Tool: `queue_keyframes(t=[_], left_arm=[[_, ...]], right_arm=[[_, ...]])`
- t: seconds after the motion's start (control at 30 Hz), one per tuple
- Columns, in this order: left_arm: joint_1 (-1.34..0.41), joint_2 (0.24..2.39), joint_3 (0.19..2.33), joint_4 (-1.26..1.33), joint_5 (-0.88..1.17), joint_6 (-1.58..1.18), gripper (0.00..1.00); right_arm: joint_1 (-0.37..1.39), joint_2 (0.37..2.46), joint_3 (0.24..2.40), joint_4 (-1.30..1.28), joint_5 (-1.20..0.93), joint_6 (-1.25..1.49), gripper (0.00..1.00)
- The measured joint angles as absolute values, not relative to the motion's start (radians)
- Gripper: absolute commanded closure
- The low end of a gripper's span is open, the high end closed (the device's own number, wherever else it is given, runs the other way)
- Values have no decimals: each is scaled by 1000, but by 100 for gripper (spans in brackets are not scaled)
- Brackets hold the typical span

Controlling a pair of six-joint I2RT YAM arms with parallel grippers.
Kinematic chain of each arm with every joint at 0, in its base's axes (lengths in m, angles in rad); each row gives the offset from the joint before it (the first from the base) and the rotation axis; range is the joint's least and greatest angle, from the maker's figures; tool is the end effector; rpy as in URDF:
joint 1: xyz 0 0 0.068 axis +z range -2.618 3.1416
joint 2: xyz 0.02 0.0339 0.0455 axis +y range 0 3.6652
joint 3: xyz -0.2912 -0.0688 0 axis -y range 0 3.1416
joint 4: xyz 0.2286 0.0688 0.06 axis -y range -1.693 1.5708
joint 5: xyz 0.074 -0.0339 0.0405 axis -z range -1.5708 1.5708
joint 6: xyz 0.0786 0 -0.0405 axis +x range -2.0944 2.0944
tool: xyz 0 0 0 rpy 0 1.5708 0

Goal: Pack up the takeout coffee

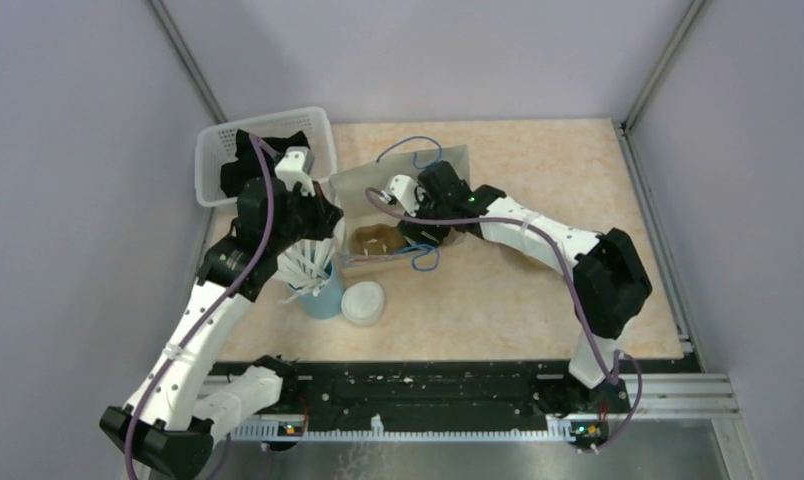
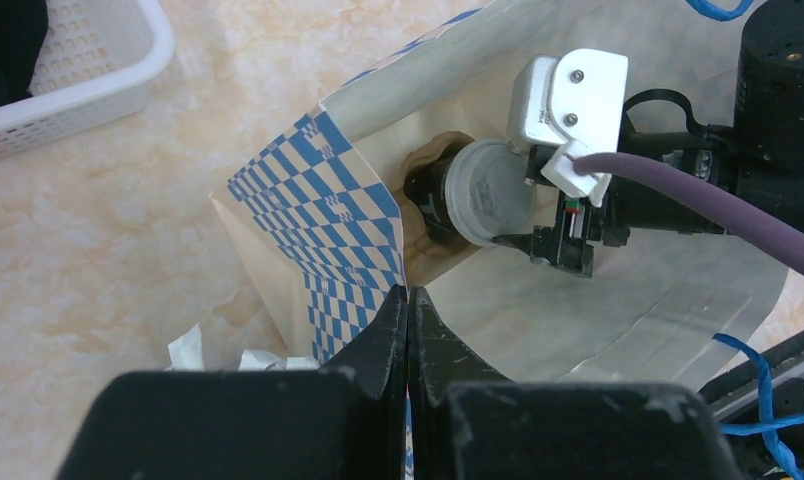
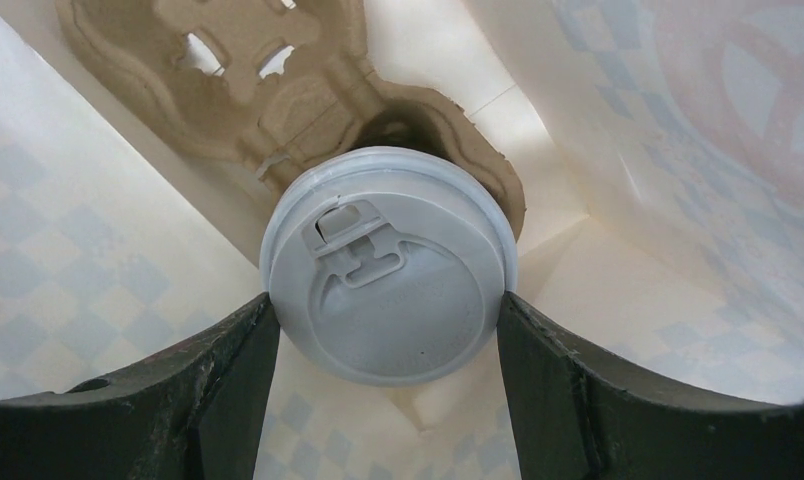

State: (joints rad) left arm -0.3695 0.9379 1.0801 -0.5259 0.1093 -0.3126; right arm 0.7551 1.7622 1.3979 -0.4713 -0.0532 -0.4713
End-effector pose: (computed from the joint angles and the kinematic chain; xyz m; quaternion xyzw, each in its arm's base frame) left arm 0.1896 -0.0826 0.3831 0.0541 0.8265 -0.2295 0.5112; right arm 0.2976 0.2859 0.2609 -0.5447 0.7574 0.0754 0.3521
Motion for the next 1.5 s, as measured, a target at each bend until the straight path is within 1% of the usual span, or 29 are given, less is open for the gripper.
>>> queue_keyframes(t=[0.33, 0.4, 0.63, 1.0, 1.1, 1.23, 1.3, 1.5], left_arm=[[-369, 1082, 1243, -656, 22, -311, 100], [-369, 1104, 1264, -677, -1, -308, 100], [-369, 1171, 1359, -764, -65, -294, 100], [-369, 1181, 1367, -788, -96, -286, 100], [-369, 1183, 1367, -789, -96, -286, 100], [-369, 1183, 1367, -789, -96, -287, 100], [-369, 1188, 1367, -789, -96, -290, 100], [-369, 1229, 1382, -787, -94, -308, 100]], right_arm=[[756, 1971, 1698, -659, -58, -354, 80], [756, 1992, 1731, -685, -58, -341, 80], [756, 1996, 1733, -702, -49, -318, 80], [757, 1976, 1631, -578, -51, -317, 81], [759, 1976, 1631, -567, -51, -317, 75], [759, 1974, 1667, -601, -50, -313, 62], [759, 1980, 1690, -628, -48, -307, 56], [760, 1980, 1719, -687, -31, -281, 32]])
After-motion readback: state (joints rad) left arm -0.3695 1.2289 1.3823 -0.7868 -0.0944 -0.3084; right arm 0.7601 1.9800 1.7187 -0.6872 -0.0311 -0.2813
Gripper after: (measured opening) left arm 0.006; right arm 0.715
